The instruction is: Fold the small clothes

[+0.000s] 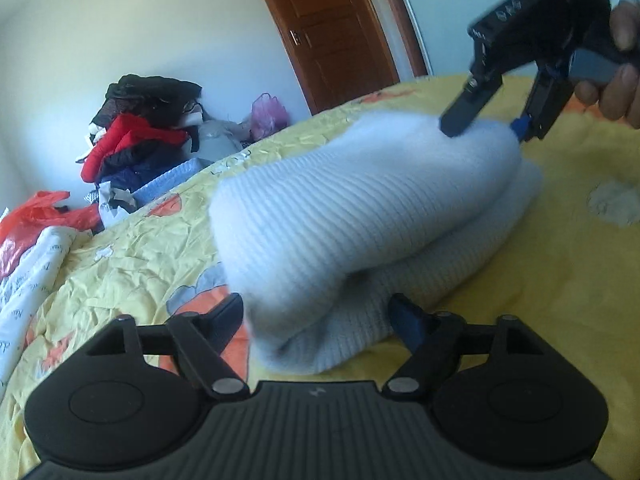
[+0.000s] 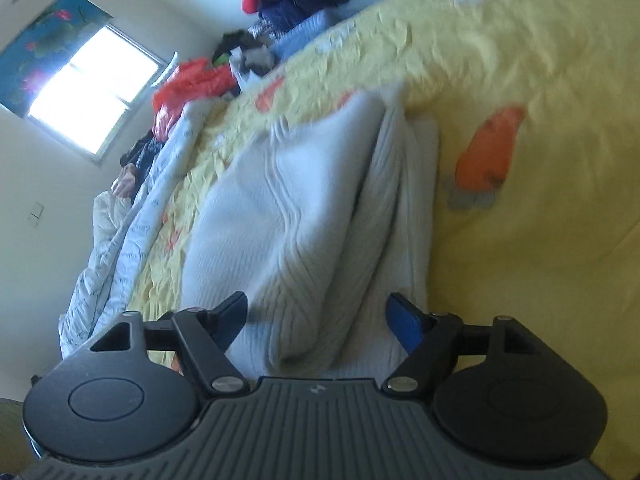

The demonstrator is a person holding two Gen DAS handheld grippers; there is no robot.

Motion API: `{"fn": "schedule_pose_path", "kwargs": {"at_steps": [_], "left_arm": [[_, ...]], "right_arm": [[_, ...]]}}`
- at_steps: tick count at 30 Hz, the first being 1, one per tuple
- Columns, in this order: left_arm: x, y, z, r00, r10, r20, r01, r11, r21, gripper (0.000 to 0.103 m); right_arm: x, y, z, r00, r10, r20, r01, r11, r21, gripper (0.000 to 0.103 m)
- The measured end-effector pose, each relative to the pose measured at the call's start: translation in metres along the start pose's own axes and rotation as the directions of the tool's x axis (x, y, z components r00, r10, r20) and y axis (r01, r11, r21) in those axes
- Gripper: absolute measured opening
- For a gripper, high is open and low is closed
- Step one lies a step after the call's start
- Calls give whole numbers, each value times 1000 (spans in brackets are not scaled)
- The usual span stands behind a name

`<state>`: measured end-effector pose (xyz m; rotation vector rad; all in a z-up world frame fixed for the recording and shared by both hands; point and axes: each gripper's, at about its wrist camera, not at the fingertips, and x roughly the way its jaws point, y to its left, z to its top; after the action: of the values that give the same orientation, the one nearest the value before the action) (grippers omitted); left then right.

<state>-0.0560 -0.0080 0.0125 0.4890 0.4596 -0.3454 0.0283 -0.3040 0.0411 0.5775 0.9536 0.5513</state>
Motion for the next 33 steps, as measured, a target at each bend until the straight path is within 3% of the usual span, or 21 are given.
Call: {"fn": "schedule_pose_path", "kwargs": {"at_steps": [3,4,5,6,8,10,12,15,17,19,22,24,25,27,28,30,33], "left_arm": [[-4,14,5,1000,-28,-3,27,995,-98,52],[-9,22,5,999,-44,4,44,990,-134,41],[-13,30,5,999,-48,9,49,985,-165,20],[-17,36,4,1000,-26,9,27,982,-188,18],[-17,48,-2,999,-51,-2,49,965,-259,17],[-5,48,-10,997,-56,-43,41,957,-288,17],[-1,40,-15,999,-20,-49,6,966,-260,17],[-12,37,-10,999,-11,-39,1,970,-245,20],[-20,41,-7,999,-27,-44,15,970,-241,22],[-28,46,-6,997,-60,-48,46,967,-252,23],[-35,56,0,992,-116,-46,96,944,-315,23],[-39,63,4,990,-136,-26,116,920,-373,26],[-40,66,6,990,-137,-8,123,911,-393,32],[-39,67,12,995,-101,23,102,906,-411,56],[-38,65,15,996,-81,37,89,906,-413,75],[-32,62,19,995,-63,78,90,903,-420,80],[-8,57,26,993,-114,42,121,885,-450,80]], "right_arm": [[4,10,-8,1000,-20,4,21,997,-69,51],[3,14,-9,999,-33,2,33,994,-103,39],[-3,18,-8,1000,-25,4,26,991,-133,32],[-9,21,-8,1000,-22,9,23,988,-150,30],[-20,29,-8,999,-29,17,32,977,-211,19],[-10,22,-12,999,-51,-14,46,973,-227,18],[1,12,-16,999,-18,-43,10,981,-196,19],[-2,11,-16,1000,-1,-23,-3,986,-164,38],[-10,13,-14,999,22,-25,-25,991,-133,65],[-21,12,-5,998,56,27,-53,994,-98,76],[-33,6,20,986,86,144,-82,996,-35,77],[-28,3,40,980,45,194,-45,999,-6,77],[-22,3,49,979,24,202,-25,1000,5,75],[-4,3,67,982,2,191,-7,1000,22,74],[6,3,75,984,-11,179,7,1000,21,75],[30,1,88,985,-85,148,81,996,30,74],[58,-3,97,986,-125,108,120,991,54,70]]}}
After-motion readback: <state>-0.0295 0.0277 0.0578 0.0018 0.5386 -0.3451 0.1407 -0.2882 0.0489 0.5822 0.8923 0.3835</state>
